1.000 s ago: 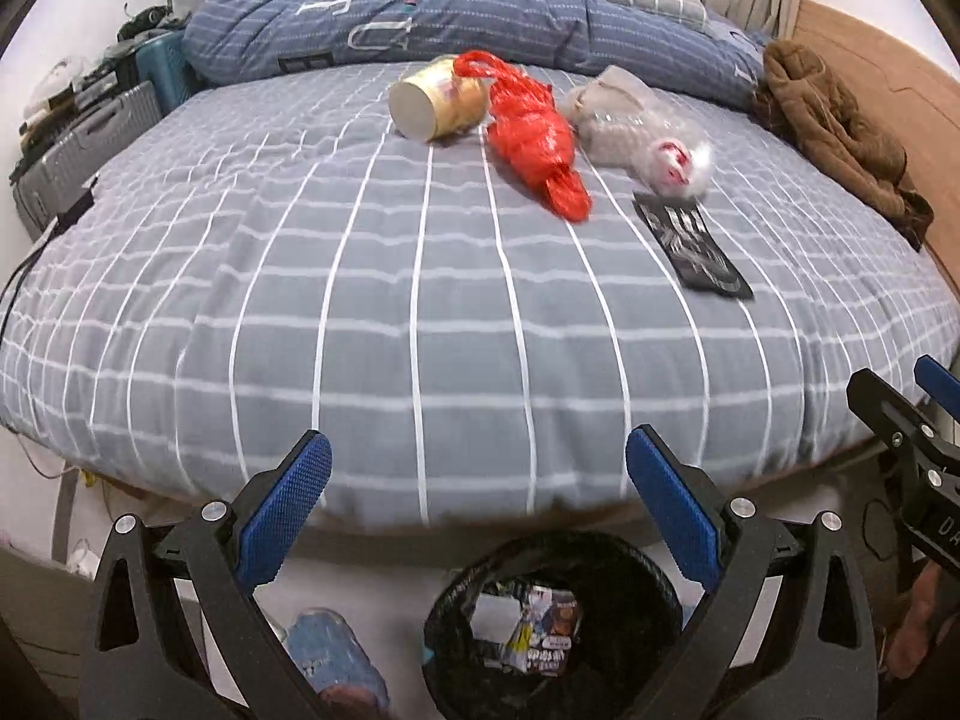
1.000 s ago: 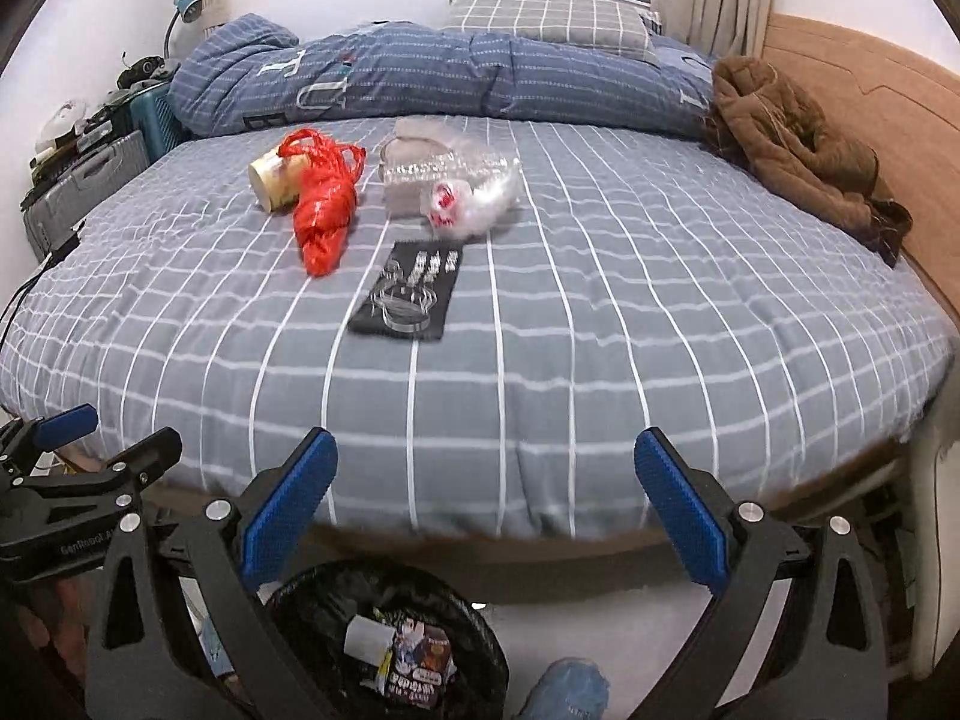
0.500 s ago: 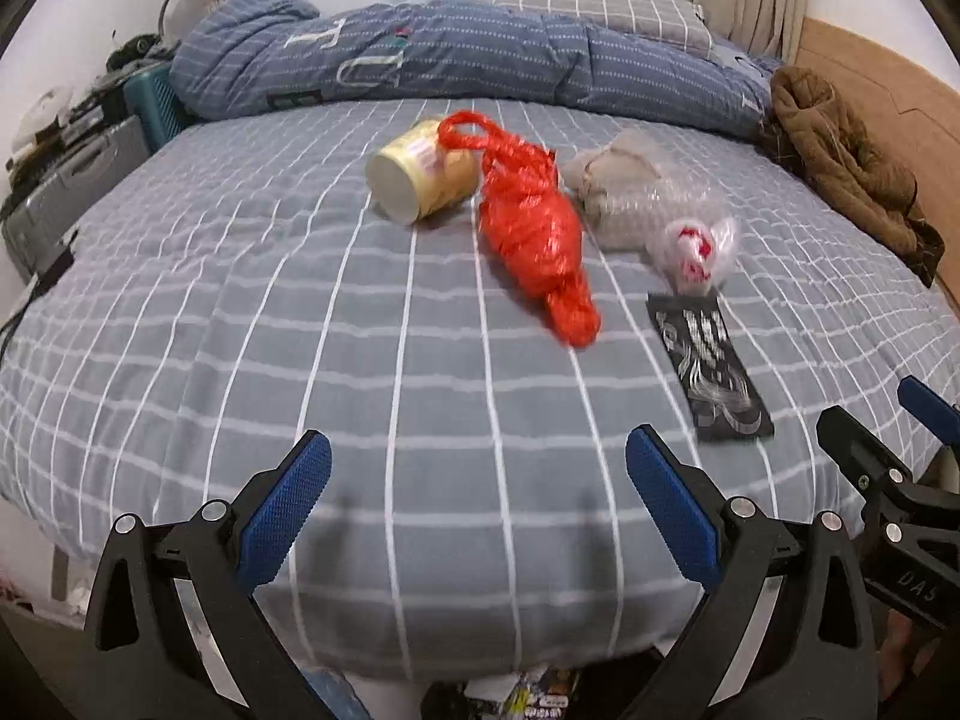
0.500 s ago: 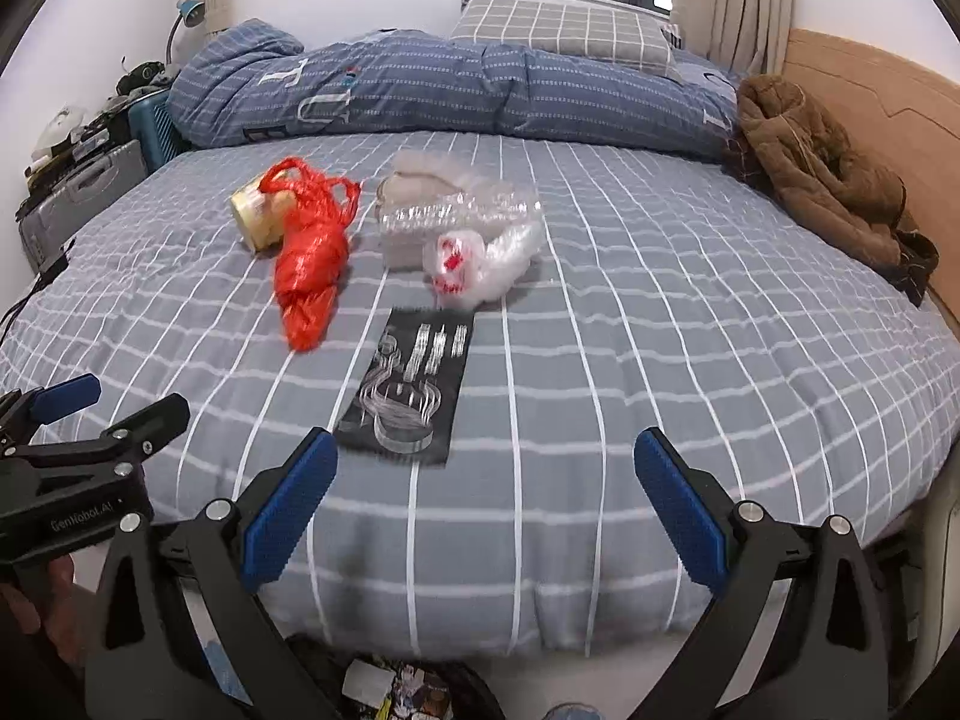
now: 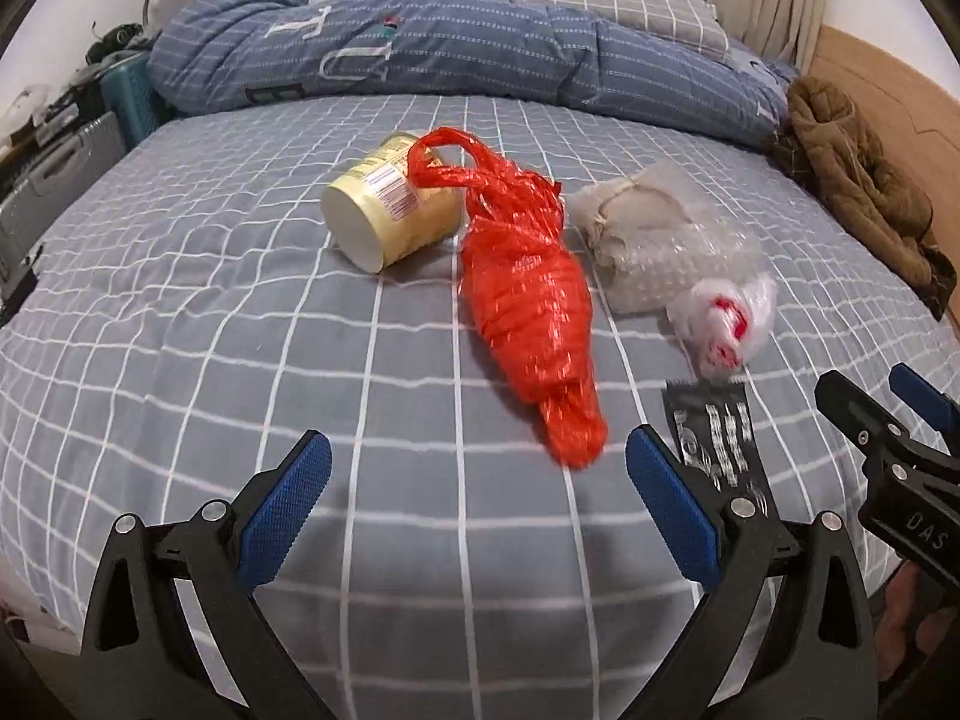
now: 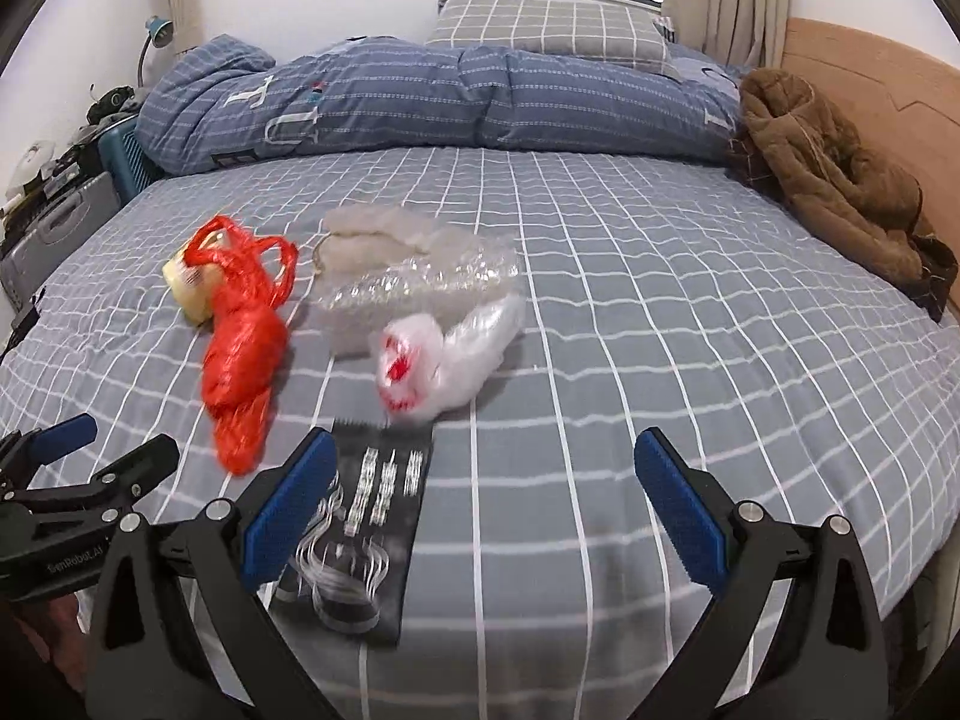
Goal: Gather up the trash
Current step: 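Grasp the red plastic bag with the left tool while the right tool grasps the white plastic bag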
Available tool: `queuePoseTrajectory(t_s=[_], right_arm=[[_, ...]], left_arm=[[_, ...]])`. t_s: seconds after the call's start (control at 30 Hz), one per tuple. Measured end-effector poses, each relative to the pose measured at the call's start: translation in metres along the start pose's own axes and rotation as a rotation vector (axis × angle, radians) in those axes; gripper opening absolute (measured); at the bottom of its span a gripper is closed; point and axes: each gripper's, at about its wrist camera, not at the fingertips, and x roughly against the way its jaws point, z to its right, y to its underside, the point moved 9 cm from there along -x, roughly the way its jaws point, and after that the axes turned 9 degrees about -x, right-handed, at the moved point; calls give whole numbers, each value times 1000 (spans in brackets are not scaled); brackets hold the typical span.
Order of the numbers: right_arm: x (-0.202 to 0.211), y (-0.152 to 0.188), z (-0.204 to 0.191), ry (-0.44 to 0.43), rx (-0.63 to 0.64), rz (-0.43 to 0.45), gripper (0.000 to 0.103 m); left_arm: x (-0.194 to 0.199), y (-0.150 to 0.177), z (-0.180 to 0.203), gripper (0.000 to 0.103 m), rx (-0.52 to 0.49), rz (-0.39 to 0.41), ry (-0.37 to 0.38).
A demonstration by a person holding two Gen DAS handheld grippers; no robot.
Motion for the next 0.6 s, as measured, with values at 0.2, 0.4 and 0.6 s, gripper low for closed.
queuePoseTrajectory(t_s=[0.2, 0.4, 0.6], right_arm=[[-29, -16, -7, -11, 17, -24, 95], [-55, -24, -8, -8, 6, -45, 95], [-72, -28, -8, -23, -1, -66, 90]], left_arm=[[-21, -15, 0, 97, -6, -13, 1], [-45, -25, 8, 97, -36, -33, 0], [-59, -37, 6, 96, -28, -32, 5]])
